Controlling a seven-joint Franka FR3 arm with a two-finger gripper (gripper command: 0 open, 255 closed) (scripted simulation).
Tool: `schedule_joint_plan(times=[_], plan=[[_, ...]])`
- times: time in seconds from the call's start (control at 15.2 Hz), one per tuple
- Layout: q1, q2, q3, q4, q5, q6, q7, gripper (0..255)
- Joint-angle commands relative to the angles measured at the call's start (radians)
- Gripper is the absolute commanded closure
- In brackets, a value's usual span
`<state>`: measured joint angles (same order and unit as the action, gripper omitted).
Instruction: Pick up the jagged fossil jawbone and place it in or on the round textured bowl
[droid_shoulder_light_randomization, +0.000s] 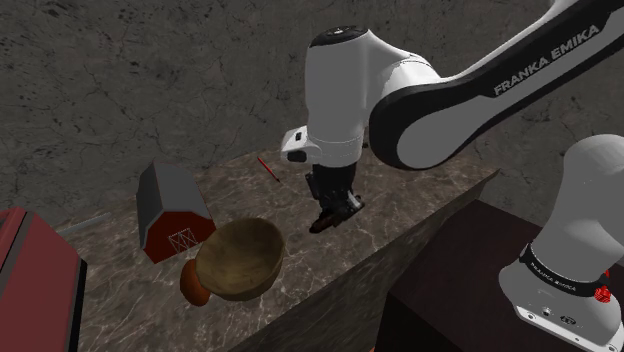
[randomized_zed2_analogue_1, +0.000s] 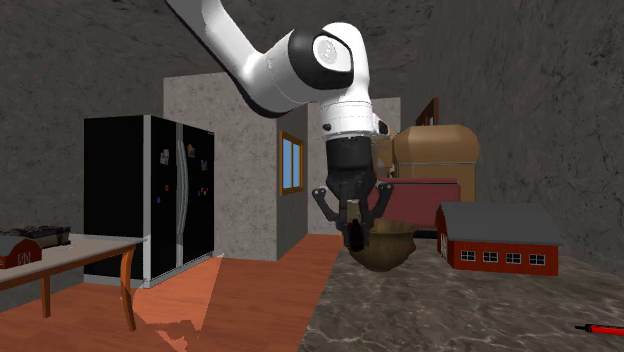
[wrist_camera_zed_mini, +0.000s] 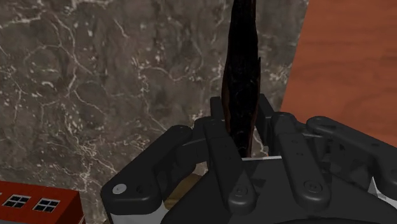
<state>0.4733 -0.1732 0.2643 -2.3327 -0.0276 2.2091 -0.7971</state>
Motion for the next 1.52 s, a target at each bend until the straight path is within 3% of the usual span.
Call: schedule_joint_plan(times=[0.0,0.86,1.45], plan=[[0.0,-0.013,-0.002,0.016,0.005,-0.029,-0.006,255],[0.002,-0.069,-0.012,0.129,0.02,-0.196,-0.026,255],[0.045,0.279,0.066,0.512,-0.086,-0.255,0.136,255]])
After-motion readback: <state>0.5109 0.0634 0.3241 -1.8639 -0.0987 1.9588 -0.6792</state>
